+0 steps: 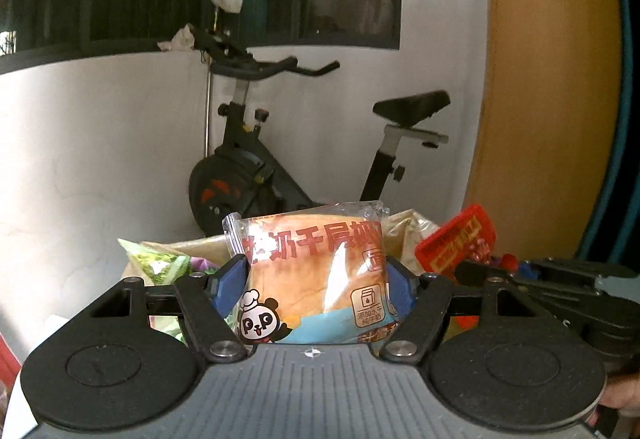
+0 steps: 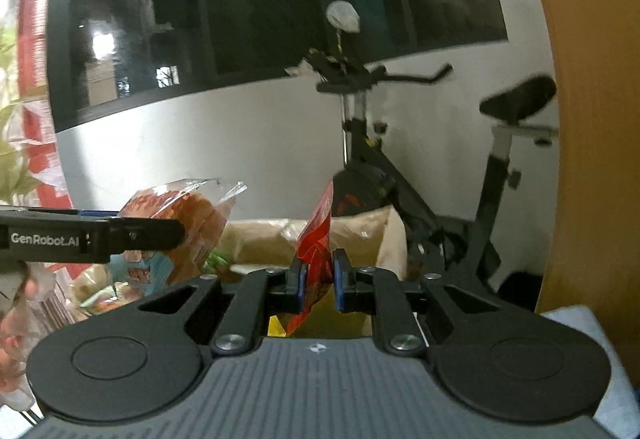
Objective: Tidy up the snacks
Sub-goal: 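Carry the bread packet and red packet over the box and open both tools, then lower the left tool onto the cracker packet and close it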
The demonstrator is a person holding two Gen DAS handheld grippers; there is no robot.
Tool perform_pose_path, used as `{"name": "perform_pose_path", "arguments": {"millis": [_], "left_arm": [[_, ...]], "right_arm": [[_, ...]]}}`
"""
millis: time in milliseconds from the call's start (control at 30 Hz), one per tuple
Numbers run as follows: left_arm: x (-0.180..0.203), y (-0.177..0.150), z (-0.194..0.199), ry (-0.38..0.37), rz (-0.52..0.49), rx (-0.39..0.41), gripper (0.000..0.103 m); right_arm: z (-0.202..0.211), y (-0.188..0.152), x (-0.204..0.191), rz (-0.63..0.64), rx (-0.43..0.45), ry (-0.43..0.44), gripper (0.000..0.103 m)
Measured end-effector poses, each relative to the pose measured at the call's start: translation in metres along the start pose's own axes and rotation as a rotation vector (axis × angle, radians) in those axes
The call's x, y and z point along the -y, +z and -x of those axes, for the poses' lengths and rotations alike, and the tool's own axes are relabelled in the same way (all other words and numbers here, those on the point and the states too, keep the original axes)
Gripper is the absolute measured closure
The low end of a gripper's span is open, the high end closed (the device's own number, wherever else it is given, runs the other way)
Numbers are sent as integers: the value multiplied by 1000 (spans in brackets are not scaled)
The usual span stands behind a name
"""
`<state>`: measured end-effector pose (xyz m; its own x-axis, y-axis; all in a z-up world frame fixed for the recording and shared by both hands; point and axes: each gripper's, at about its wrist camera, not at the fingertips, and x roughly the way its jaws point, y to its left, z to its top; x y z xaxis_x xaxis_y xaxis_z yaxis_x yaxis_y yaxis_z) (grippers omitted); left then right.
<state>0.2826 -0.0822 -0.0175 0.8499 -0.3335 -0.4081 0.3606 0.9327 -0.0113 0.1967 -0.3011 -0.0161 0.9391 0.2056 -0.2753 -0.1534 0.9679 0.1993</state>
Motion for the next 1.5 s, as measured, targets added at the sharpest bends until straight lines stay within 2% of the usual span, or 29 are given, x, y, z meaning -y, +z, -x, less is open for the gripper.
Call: {"name": "perform_pose_path", "arguments": {"millis": [133, 233, 300, 467, 600, 933, 1067, 1233, 1500], "left_arm": [[-6, -4, -7, -17, 1, -25, 28], [-6, -7, -9, -46, 13, -40, 25], [-4, -10, -5, -60, 23, -43, 25], [-2, -12, 2, -49, -9, -31, 25], [-8, -7, 7, -59, 19, -15, 25], [-15, -13, 42, -53, 15, 14, 25], [-24, -23, 59, -49, 20, 16, 25], [-42, -42, 80, -49, 44, 19, 25], [-67, -79, 103, 11, 80, 2, 25]], "right_arm": [[-7, -8, 2, -1, -39, 2, 88], [-7, -12, -1, 27, -59, -27, 87], [-5, -14, -2, 33, -58, -27, 76], [7, -19, -12, 90, -42, -33, 65], [17, -21, -19, 115, -34, -45, 65], [40, -21, -32, 138, -21, -50, 63], [52, -29, -39, 149, -15, -41, 58], [66, -42, -44, 141, -9, -22, 56], [80, -71, -43, 124, -8, -15, 55]]}}
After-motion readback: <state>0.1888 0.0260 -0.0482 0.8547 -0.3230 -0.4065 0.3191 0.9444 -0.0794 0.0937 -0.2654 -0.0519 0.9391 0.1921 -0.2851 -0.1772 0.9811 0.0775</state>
